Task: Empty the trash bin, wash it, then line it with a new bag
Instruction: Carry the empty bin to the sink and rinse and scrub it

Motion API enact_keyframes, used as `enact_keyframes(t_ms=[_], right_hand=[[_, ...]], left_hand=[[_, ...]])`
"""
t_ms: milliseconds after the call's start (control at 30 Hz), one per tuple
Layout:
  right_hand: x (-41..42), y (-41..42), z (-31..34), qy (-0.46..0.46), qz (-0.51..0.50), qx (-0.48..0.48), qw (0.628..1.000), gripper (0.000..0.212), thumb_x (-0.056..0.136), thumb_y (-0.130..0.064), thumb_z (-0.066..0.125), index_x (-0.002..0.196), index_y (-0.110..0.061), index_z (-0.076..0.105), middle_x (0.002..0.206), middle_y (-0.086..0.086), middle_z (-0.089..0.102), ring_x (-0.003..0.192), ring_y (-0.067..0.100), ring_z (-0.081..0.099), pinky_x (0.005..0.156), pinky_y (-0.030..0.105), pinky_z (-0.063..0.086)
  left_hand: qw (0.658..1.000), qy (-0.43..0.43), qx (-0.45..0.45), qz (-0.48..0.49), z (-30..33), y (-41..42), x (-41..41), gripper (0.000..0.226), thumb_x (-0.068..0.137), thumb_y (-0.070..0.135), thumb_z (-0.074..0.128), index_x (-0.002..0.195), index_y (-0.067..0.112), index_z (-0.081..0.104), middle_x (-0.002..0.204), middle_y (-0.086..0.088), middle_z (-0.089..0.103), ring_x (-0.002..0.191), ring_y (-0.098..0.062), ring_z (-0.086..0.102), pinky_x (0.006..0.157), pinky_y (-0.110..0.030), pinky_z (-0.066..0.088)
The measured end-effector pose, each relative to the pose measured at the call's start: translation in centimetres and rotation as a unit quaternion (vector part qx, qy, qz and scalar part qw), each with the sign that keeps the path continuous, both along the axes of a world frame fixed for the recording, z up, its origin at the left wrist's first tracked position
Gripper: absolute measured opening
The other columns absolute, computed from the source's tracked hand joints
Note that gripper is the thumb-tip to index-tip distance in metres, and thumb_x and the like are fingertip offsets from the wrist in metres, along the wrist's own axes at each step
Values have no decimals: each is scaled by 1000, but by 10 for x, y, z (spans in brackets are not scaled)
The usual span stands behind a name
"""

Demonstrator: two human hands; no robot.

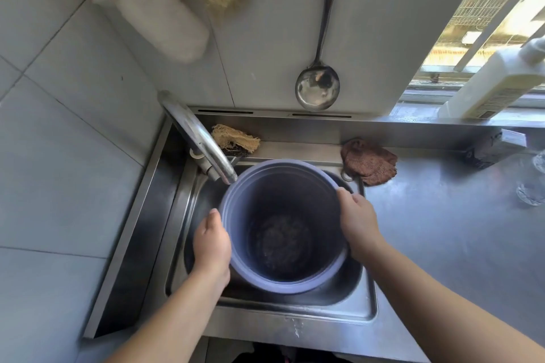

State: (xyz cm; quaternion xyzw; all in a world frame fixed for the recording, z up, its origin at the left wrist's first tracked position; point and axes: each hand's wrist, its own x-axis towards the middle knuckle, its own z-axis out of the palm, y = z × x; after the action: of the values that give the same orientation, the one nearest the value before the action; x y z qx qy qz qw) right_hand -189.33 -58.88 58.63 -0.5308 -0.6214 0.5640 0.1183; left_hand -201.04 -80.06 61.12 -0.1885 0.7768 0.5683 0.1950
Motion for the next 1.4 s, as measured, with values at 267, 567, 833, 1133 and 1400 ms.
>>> enact_keyframes(t_ms=[267,567,833,1133,1400], right_hand=[[2,21,12,15,-14,17,1000,37,79,-51,52,67,-17,46,67,4,42,62,18,43,58,37,37],[15,12,10,9,9,-10,1000,38,79,-51,52,68,-17,38,64,2,37,59,18,39,53,36,34],[17,20,22,40,16,-8,999,34,87,-44,54,73,-14,45,71,7,40,66,20,42,60,36,36],[14,3,36,52,60,56,995,28,92,-28,48,70,-23,64,70,-2,61,67,14,55,62,30,45],[3,-4,64,22,62,83,994,28,90,-30,53,89,-16,77,87,13,73,90,33,69,84,51,60]], left_hand=[[1000,-19,18,0,10,22,9,32,104,36,37,86,23,60,98,-6,69,85,-20,64,83,-38,51],[1000,3,15,6,14,10,25,34,104,32,39,92,12,64,91,-7,70,80,-19,65,63,-28,47],[1000,-2,18,21,25,17,35,31,104,34,38,97,14,61,105,-9,70,95,-27,65,85,-40,54],[999,22,13,38,29,4,30,24,99,28,43,107,18,63,95,-2,69,81,-17,64,60,-30,48],[995,-34,91,1,18,-10,18,28,96,27,46,98,13,71,94,-15,74,84,-31,70,62,-34,53]])
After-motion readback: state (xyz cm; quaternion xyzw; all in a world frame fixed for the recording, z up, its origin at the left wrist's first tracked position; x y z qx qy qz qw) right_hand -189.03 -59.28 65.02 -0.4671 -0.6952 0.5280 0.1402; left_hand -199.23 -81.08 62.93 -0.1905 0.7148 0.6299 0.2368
